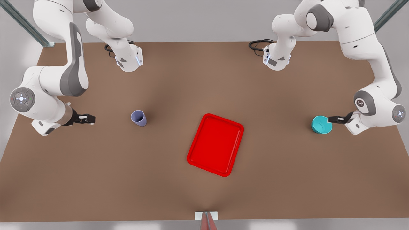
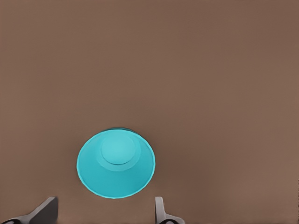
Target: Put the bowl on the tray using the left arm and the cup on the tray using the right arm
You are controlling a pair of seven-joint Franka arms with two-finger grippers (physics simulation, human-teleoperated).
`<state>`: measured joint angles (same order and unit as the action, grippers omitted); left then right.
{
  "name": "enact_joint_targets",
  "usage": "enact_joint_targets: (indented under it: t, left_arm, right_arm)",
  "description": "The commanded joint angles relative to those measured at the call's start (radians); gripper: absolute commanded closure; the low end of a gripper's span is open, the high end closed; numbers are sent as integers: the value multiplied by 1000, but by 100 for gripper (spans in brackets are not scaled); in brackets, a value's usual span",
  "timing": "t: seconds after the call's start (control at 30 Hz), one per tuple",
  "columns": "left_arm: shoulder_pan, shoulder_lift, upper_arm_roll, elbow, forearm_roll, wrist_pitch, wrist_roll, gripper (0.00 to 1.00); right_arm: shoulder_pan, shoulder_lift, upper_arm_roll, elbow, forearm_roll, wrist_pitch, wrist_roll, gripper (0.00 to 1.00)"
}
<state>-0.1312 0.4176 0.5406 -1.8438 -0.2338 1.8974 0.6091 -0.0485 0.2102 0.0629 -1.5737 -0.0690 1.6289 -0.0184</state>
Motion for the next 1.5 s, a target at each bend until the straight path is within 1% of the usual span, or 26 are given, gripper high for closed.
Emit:
enact_joint_targets:
  t: [0.0,0.2,0.27,0.43,0.47,0.53,0.6,0.63,0.77,0.97,1.13,1.17,1.23,1.33,1.37,1.4,1.47]
  left_arm:
    - [1,7,2,0,-85,2,11,0]
    - [91,127,2,-6,-187,88,201,0]
    - [93,150,2,-6,-191,108,209,0]
    - [93,228,-8,-5,-308,160,228,0]
    - [91,236,-10,-5,-322,160,230,17]
    - [90,239,-13,-3,-322,160,232,59]
    - [87,248,-13,0,-323,160,230,72]
    - [88,250,-13,0,-323,160,230,75]
    - [87,248,-13,0,-323,157,230,79]
    - [87,248,-13,3,-323,146,230,79]
    - [53,190,-13,43,-323,16,222,79]
    - [27,170,-13,43,-325,-9,219,79]
    - [-85,124,-13,44,-325,-31,150,79]
    - [-258,119,-13,86,-384,-31,-23,79]
    - [-300,121,-13,94,-407,-29,-61,79]
    - [-375,130,-13,97,-450,-14,-130,79]
    - [-478,148,-16,117,-502,25,-271,79]
  right_arm:
    - [1,0,0,-2,-2,0,0,0]
    - [-1,3,3,-2,-18,0,0,0]
    - [-1,3,3,-2,-18,-1,-2,0]
    - [1,14,3,3,-18,-1,-2,0]
    - [1,26,5,9,-18,-3,-6,0]
    - [-7,29,5,3,-18,2,-9,0]
    - [-11,46,3,0,-18,8,-9,0]
    - [-11,46,3,-2,-18,8,-8,0]
    - [-11,43,5,0,-18,6,-11,0]
    - [-10,40,5,-2,-18,2,-5,0]
    - [-10,40,6,-2,-20,0,-5,0]
    - [-10,40,6,0,-20,0,-6,0]
    - [-8,40,6,0,-20,2,-5,0]
    - [2,46,8,-34,-17,15,-3,0]
    - [4,44,20,-61,-6,61,-5,0]
    - [4,37,26,-120,0,127,-5,0]
    - [15,35,41,-215,8,209,-9,0]
